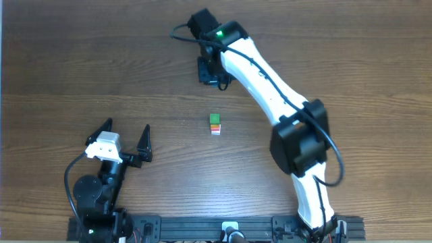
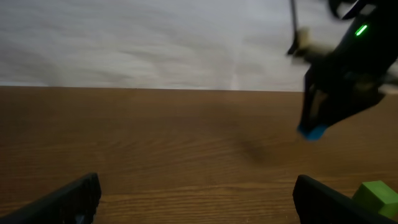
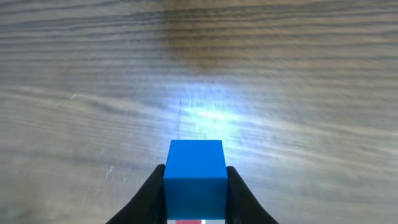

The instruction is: Stack Cubes

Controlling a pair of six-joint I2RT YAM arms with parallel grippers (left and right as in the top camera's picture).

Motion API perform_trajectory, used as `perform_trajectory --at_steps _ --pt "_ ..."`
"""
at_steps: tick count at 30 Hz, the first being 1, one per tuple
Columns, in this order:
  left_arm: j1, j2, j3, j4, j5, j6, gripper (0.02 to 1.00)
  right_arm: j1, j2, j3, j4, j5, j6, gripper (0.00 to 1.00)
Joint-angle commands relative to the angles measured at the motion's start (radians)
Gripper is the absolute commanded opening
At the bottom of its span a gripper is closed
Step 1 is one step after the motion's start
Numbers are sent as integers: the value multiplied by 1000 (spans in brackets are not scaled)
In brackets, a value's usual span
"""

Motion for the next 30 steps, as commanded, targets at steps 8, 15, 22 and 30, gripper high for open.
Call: perform_trajectory --at_steps 8,15,22,30 --pt "-4 -6 -5 -2 6 11 998 79 -161 23 -261 18 74 12" --pt "-4 -6 -5 -2 6 11 998 145 -161 19 -287 -51 78 14" --pt "-4 -6 -5 -2 6 11 998 171 -198 -77 -253 -50 119 14" --pt "-4 -6 -5 -2 6 11 998 177 -255 -208 -154 -53 145 14"
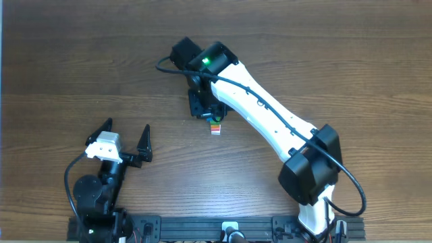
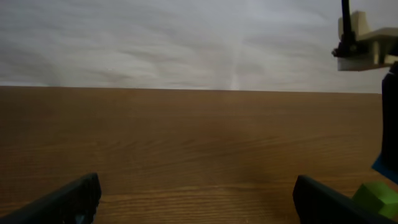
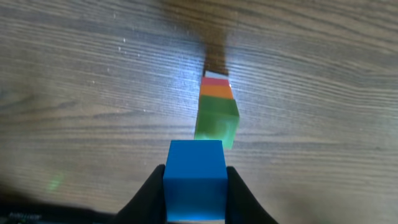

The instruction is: Stack Cubes

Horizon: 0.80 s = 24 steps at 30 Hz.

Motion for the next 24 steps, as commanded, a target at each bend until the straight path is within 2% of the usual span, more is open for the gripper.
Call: perform_trajectory --at_steps 1,11,24 --pt "-4 -6 -5 -2 6 11 998 8 -58 -48 24 -8 34 12" --pt "-4 -6 -5 -2 6 11 1000 5 -58 -76 32 26 93 12" --pt "-4 -6 -5 -2 6 11 998 -10 -58 -113 73 45 100 12"
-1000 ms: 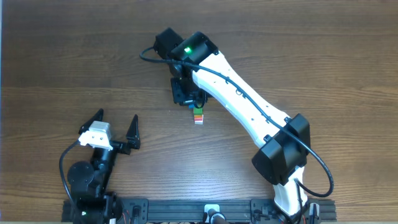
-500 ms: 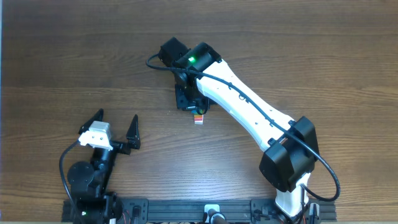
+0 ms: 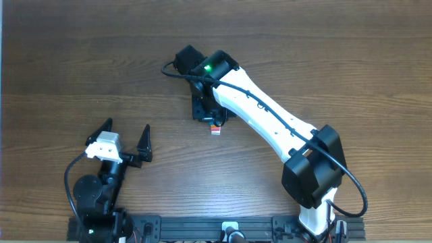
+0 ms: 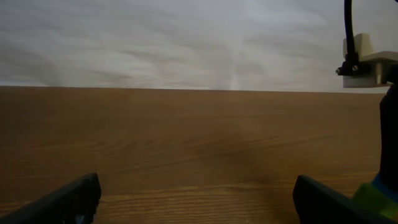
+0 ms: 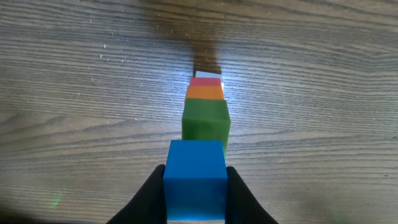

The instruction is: Stack Cubes

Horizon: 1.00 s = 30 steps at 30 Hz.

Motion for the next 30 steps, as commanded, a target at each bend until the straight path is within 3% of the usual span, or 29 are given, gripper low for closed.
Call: perform_trajectory --at_steps 1,30 --pt "-4 -6 -5 -2 6 11 998 -13 -32 -7 6 33 10 9" --pt "-4 -6 -5 -2 6 11 998 -27 -11 -18 29 32 10 12"
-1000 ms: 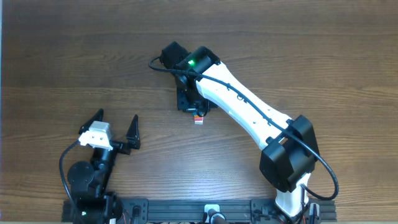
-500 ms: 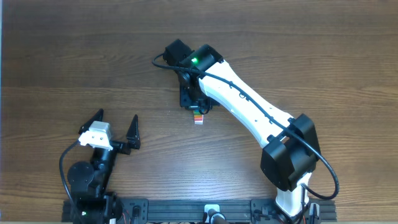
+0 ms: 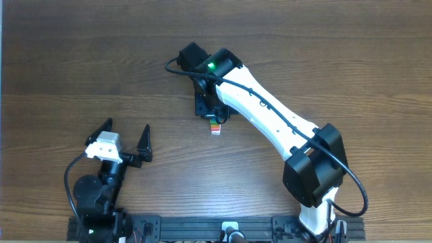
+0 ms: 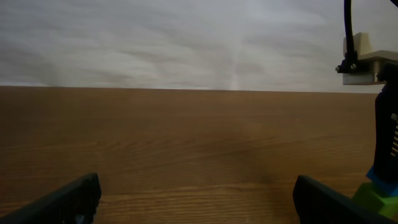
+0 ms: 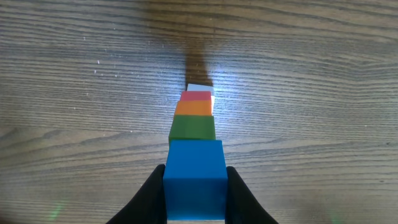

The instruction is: Stack Cubes

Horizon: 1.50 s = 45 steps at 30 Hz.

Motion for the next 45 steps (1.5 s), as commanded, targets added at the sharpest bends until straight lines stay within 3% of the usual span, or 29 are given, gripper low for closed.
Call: perform_trajectory --at_steps 1,45 --pt "-4 -6 -5 -2 6 11 996 -2 -10 -9 6 13 7 9" --pt "-4 -6 -5 -2 6 11 996 12 -9 -37 28 -10 18 12"
